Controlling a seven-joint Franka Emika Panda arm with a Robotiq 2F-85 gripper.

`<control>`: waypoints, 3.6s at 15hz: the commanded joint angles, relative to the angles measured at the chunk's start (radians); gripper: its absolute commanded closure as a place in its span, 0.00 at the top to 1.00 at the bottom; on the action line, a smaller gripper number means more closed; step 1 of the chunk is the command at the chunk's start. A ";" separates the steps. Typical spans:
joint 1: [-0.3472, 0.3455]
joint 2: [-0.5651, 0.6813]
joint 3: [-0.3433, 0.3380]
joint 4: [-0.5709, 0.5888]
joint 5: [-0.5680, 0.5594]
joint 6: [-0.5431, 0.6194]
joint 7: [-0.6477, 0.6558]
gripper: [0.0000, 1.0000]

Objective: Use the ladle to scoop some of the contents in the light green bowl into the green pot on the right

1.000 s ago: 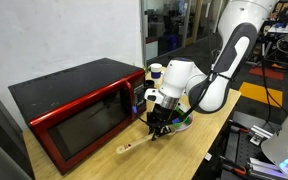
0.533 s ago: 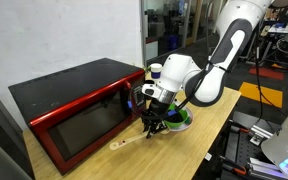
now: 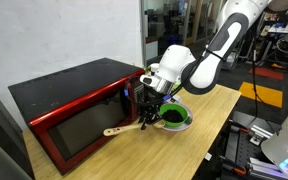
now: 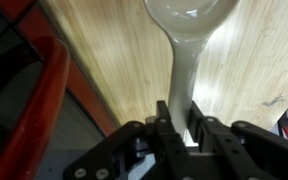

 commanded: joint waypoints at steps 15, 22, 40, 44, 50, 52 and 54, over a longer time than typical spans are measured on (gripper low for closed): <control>-0.517 0.134 0.274 -0.059 -0.038 -0.145 -0.113 0.06; -0.665 0.338 0.291 -0.132 -0.085 -0.129 -0.219 0.06; -0.692 0.576 0.171 -0.129 -0.138 -0.141 -0.272 0.06; -0.687 0.608 0.127 -0.122 -0.137 -0.140 -0.304 0.06; -0.693 0.670 0.090 -0.115 -0.139 -0.137 -0.369 0.06; -0.697 0.696 0.080 -0.112 -0.141 -0.134 -0.398 0.06; -0.700 0.720 0.072 -0.107 -0.141 -0.136 -0.425 0.06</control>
